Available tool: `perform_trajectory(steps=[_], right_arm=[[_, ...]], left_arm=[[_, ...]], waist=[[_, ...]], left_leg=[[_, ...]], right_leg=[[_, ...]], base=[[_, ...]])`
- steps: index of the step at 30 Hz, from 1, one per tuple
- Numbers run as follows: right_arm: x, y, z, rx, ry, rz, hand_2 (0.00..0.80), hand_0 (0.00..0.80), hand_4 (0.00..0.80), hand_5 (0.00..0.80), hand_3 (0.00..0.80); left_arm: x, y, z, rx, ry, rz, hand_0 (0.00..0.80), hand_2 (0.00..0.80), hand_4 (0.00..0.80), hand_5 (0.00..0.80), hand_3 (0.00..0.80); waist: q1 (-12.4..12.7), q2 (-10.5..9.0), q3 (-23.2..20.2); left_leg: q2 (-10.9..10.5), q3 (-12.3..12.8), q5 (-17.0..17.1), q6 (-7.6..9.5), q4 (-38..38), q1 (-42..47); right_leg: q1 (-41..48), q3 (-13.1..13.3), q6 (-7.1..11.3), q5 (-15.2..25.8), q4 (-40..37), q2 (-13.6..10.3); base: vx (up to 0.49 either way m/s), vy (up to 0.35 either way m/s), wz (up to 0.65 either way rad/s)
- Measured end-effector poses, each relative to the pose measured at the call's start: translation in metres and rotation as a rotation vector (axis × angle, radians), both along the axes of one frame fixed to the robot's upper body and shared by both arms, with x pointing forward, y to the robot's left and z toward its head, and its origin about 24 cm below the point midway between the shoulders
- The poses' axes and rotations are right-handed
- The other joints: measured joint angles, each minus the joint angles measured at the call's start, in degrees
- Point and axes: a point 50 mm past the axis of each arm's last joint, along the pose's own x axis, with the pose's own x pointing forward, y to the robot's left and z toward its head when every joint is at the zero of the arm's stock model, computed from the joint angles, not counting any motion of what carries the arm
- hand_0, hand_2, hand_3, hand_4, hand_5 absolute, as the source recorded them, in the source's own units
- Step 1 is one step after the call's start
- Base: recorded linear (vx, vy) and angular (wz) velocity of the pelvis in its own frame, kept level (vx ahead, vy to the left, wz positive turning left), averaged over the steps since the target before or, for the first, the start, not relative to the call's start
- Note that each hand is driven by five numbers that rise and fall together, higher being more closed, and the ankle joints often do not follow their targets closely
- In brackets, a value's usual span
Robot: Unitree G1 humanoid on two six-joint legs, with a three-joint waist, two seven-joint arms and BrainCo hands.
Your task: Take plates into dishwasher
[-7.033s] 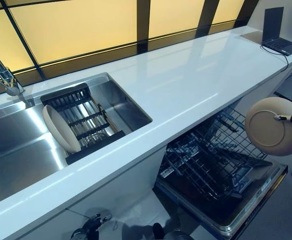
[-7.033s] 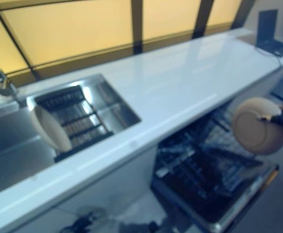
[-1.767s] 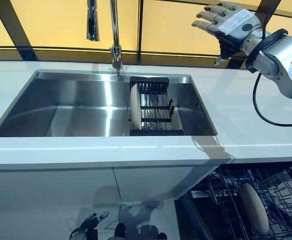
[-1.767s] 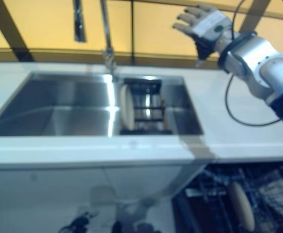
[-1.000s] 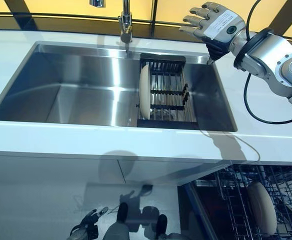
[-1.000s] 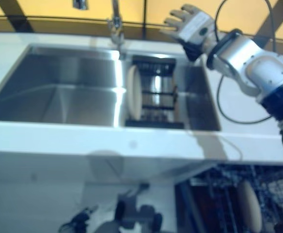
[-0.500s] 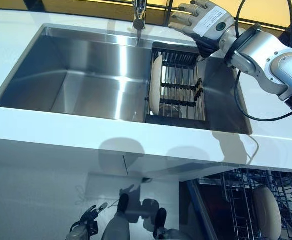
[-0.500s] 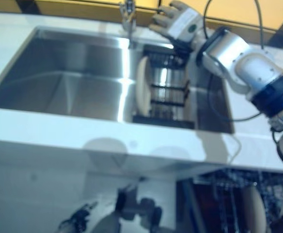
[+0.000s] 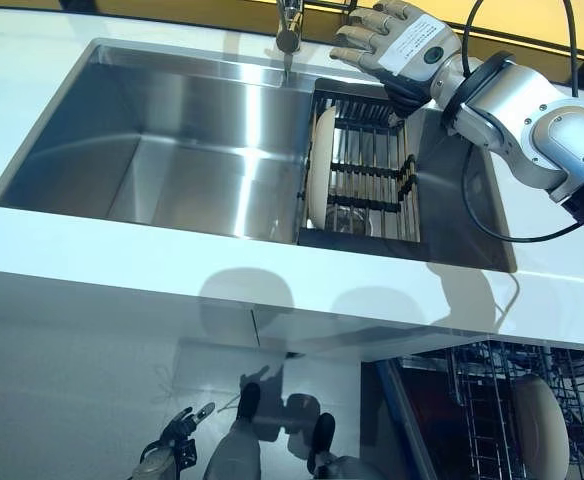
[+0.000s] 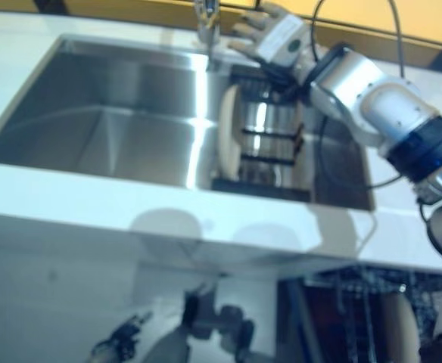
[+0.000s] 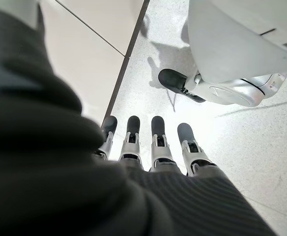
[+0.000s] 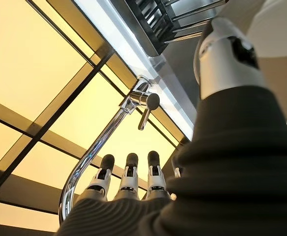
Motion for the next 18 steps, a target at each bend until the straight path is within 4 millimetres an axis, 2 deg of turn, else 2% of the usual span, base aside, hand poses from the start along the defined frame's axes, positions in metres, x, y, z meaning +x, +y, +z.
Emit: perform_trajectory(steps=[10, 18], right_arm=[[0.0006, 0.0033, -0.0028, -0.011, 0.008, 0.004, 0.000, 0.000, 0.000, 0.000, 0.000], [0.0024, 0.0041, -0.0093, -0.036, 0.032, -0.005, 0.000, 0.000, 0.000, 0.000, 0.000]], left_arm=[[0.0080, -0.0008, 0.0025, -0.004, -0.022, 0.000, 0.000, 0.000, 0.000, 0.000, 0.000], [0.0098, 0.0000, 0.0035, -0.011, -0.031, 0.014, 0.000, 0.000, 0.000, 0.000, 0.000]], waist=[[1.6, 0.32, 1.7], [1.6, 0.17, 2.5]], left_leg=[[-0.1, -0.3, 0.2, 0.02, 0.0, -1.2], [-0.2, -0.6, 0.3, -0.03, 0.0, -1.3]], right_leg=[[-0.9, -0.4, -0.01, 0.0, 0.0, 0.0], [-0.9, -0.7, 0.07, 0.0, 0.0, -0.1]], base=[[-0.003, 0.004, 0.01], [-0.001, 0.002, 0.01]])
